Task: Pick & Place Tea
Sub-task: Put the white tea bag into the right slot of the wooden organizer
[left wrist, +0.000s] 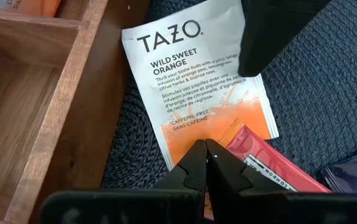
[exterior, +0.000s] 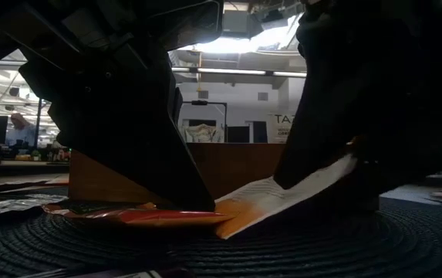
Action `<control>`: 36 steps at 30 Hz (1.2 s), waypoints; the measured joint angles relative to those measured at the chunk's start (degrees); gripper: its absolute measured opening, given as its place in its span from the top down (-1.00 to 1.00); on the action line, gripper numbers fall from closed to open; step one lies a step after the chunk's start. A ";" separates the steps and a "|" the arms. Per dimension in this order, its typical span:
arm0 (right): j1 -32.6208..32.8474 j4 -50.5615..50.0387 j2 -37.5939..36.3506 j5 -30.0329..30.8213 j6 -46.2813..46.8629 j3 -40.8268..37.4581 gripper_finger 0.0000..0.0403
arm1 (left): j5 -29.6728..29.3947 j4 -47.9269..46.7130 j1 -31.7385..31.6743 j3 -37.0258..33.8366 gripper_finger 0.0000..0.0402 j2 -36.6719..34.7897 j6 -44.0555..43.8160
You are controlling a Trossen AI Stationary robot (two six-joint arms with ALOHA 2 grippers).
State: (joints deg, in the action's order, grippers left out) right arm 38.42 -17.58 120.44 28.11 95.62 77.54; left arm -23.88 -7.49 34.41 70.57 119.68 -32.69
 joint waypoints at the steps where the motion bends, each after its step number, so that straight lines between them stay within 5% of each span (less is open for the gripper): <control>1: 0.14 0.22 -0.04 0.35 -0.87 0.00 0.31 | 0.00 0.00 0.00 0.00 0.99 0.00 0.00; 8: 0.48 -0.27 -0.87 0.81 -1.78 0.00 0.41 | -0.04 -0.02 0.00 0.00 0.99 0.00 0.02; 23: 0.48 -3.59 -0.90 0.02 -4.65 0.00 0.96 | 0.06 0.12 0.00 -0.09 0.99 -0.88 1.88; 36: 0.54 -4.20 -4.78 -2.50 -14.46 0.00 0.97 | 1.18 -0.73 -0.15 -0.26 0.96 -12.05 6.69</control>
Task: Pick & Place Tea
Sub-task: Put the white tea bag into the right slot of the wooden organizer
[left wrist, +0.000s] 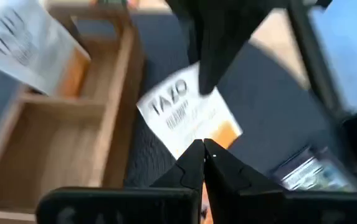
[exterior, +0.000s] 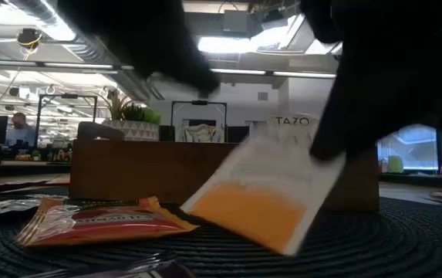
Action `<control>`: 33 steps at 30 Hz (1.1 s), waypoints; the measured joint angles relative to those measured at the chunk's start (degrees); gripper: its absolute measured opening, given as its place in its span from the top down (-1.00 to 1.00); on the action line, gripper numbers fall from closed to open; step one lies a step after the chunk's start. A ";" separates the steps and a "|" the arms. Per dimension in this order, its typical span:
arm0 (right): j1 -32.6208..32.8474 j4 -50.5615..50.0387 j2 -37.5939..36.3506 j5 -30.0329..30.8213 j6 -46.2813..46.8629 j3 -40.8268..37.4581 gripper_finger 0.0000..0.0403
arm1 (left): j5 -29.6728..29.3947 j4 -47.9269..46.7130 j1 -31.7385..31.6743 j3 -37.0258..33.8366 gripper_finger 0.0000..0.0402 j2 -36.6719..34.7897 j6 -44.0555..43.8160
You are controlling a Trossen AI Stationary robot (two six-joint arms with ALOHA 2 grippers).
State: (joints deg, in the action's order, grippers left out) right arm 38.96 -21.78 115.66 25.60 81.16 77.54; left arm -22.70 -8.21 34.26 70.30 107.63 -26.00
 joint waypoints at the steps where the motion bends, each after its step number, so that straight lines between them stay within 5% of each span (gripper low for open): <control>1: 0.00 -0.04 -1.17 -0.08 -2.01 0.00 0.97 | -0.10 0.23 0.02 0.08 0.96 -1.06 0.04; 15: -4.77 -25.14 -18.97 -2.63 -28.53 0.02 0.98 | -0.25 0.39 0.09 0.20 0.96 -5.59 1.73; 33: -10.04 -25.50 -13.08 -3.24 -41.43 0.00 0.98 | -0.99 0.22 0.09 0.20 0.96 -5.59 1.73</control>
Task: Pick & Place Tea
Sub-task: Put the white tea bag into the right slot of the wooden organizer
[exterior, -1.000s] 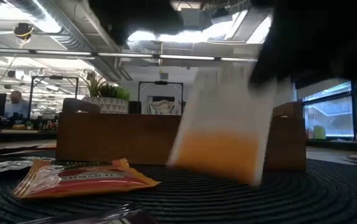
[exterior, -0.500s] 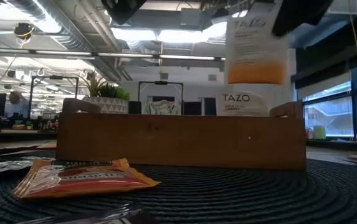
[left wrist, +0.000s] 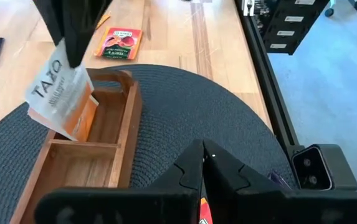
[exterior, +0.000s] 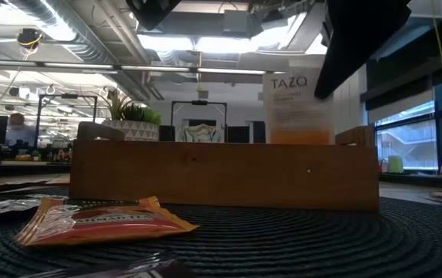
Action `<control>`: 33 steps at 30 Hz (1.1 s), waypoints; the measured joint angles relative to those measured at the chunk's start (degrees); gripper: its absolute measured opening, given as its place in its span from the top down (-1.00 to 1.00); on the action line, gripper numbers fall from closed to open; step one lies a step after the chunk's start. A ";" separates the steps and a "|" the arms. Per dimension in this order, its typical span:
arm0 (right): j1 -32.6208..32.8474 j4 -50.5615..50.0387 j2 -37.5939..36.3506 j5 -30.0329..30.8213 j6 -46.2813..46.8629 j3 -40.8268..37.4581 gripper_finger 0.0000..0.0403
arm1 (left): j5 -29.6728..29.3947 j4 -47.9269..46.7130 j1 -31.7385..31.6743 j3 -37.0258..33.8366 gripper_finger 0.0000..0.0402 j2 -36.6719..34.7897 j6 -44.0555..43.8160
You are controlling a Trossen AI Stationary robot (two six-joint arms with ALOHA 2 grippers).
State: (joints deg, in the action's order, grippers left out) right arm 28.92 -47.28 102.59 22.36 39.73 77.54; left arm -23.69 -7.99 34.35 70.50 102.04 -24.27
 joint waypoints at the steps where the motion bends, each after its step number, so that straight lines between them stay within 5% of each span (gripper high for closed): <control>1: -0.04 -0.05 0.07 -0.01 -0.40 -0.03 0.98 | -0.48 0.00 0.00 0.00 0.97 0.00 0.00; 33: -0.23 3.34 0.04 1.43 3.49 -4.63 0.82 | -0.88 0.02 0.00 0.00 0.96 0.00 0.00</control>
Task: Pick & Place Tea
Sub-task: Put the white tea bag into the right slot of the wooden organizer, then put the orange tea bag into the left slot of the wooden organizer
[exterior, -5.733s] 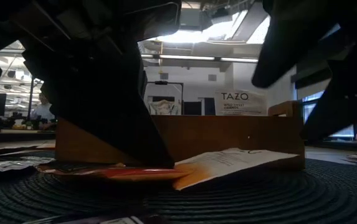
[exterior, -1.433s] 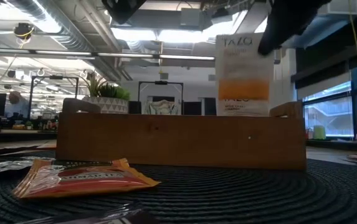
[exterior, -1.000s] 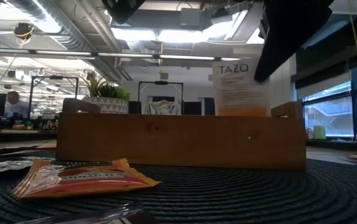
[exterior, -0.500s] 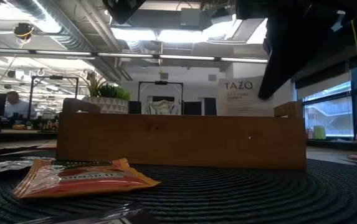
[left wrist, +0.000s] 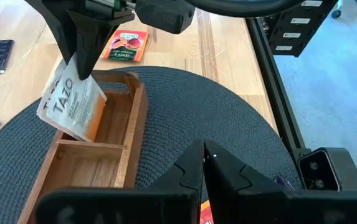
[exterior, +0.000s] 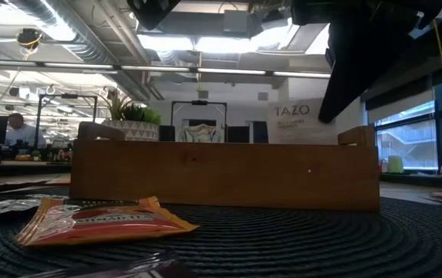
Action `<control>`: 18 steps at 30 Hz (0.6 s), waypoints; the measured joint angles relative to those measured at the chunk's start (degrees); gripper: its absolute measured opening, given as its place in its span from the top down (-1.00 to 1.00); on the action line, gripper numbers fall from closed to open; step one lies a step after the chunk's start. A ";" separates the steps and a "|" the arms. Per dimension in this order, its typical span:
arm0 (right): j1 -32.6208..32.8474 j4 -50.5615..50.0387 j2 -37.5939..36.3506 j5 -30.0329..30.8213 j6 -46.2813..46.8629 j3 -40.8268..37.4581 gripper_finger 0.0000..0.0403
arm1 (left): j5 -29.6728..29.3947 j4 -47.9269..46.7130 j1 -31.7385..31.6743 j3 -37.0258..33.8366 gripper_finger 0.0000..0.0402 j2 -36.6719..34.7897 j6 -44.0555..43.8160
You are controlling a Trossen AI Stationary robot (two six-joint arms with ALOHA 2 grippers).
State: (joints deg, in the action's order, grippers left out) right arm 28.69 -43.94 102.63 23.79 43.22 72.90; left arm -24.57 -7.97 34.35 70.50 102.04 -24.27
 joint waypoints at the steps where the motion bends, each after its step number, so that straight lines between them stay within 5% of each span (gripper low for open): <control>1: 0.00 -0.06 0.00 0.01 0.01 0.00 0.81 | -0.01 0.00 0.00 0.00 0.97 0.00 0.00; 10: -0.09 -1.49 -0.26 2.04 1.83 0.35 0.74 | 0.08 -0.01 0.00 0.01 0.95 0.00 0.00; 18: -0.04 -7.91 -0.42 2.77 6.14 9.22 0.74 | 2.83 -8.75 1.16 0.07 0.96 -0.02 -5.12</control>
State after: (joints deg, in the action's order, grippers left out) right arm 28.65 -51.85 102.21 26.56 49.36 82.12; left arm -21.73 -16.72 35.51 70.57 102.02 -29.39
